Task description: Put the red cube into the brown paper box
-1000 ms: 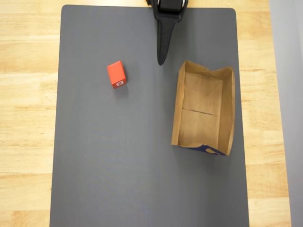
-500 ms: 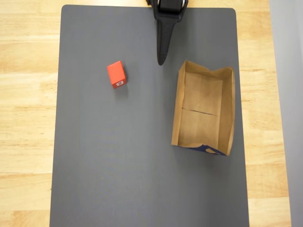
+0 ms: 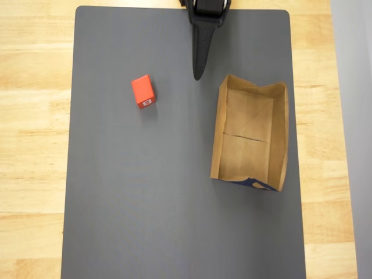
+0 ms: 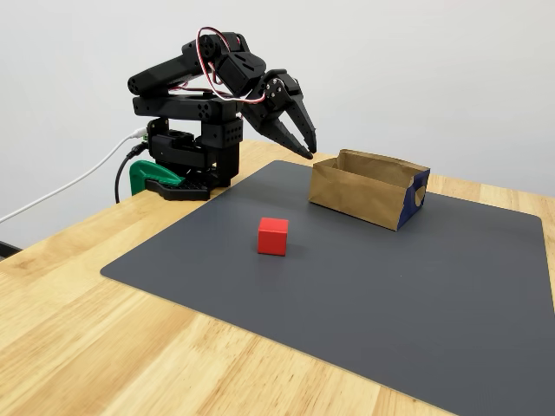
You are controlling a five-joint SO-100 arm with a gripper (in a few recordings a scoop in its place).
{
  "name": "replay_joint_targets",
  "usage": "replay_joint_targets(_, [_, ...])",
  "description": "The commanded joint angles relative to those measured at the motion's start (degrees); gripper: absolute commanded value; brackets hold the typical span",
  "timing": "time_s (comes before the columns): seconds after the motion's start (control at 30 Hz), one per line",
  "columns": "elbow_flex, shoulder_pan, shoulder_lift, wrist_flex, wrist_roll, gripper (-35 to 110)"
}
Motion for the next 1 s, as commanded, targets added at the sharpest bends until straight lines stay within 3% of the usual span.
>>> replay_joint_targets(0.0, [-0.1,0.4,-0.2,0.4,-0.3,0])
replay_joint_targets(0.43, [-4.3,1.2,-0.6,1.9,3.0,0])
replay_joint_targets(0.97, [-18.4,5.1,-14.9,7.9,12.1,0])
